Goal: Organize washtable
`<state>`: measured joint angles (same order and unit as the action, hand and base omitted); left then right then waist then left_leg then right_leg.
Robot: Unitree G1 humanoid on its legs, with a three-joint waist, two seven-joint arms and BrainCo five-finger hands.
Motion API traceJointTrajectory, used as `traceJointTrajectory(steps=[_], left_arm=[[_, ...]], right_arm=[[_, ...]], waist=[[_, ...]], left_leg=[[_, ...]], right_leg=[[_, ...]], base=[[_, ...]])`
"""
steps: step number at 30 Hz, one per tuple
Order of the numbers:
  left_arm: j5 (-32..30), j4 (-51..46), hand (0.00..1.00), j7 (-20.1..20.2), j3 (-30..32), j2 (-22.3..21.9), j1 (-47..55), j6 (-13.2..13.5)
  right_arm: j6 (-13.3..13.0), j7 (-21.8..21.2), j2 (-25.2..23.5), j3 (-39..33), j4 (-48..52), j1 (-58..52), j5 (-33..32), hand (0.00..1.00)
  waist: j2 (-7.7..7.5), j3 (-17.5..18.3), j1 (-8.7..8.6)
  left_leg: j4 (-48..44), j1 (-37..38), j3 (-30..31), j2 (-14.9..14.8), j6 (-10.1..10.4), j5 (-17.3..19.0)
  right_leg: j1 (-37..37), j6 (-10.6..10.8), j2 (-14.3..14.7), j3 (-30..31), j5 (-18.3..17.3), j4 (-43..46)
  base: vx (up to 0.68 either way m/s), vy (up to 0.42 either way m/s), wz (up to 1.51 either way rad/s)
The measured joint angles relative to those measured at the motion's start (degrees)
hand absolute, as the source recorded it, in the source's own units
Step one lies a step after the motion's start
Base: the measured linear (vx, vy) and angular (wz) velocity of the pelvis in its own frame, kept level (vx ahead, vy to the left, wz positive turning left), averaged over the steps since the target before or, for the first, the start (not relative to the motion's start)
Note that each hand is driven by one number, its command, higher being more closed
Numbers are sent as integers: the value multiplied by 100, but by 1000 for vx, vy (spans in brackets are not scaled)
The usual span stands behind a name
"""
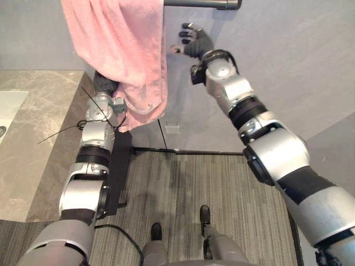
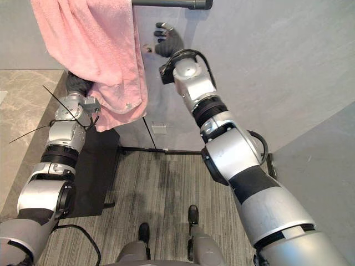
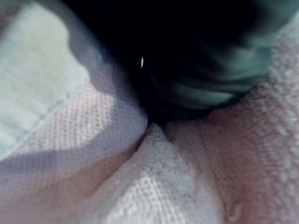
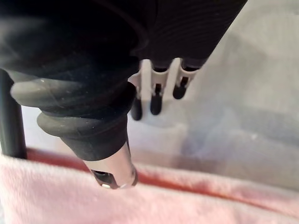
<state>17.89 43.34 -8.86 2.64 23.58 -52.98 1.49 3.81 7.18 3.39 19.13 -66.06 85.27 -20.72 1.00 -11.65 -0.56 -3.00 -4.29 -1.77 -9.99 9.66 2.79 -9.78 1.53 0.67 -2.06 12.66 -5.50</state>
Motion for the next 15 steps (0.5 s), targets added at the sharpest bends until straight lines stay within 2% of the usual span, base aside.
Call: traceJointTrajectory(steps=[4,6,11,15], left_arm=[[0,161,100,-1,-1,-287,-206,0],[0,202,100,-1,-1,-378,-237,0],[3,202,100,-13,6,-623,-286,7],[2,202,100,-7,-20,-639,-368,8]], right_arm=[[1,-94,-235,281,-56,-3,0,0],[1,-122,-327,383,-55,-3,0,0],[1,-75,-355,321,-54,-2,-19,0],[1,-48,-346,96,-51,14,-107,0]], waist=[[-16,-9,33],[-71,-24,52],[-337,-107,106],[-435,-163,143]], left_leg=[[-6,15,9,-5,-2,-1],[-10,46,10,-7,-2,-1],[-9,37,21,-5,-1,-3],[-11,25,26,-6,1,-3]], right_leg=[[24,0,5,-6,1,0],[48,0,10,3,0,0],[49,1,4,2,-2,-1],[47,12,-2,-21,-11,-1]], base=[[-11,34,2],[-24,42,-2],[-37,40,1],[-15,38,3]])
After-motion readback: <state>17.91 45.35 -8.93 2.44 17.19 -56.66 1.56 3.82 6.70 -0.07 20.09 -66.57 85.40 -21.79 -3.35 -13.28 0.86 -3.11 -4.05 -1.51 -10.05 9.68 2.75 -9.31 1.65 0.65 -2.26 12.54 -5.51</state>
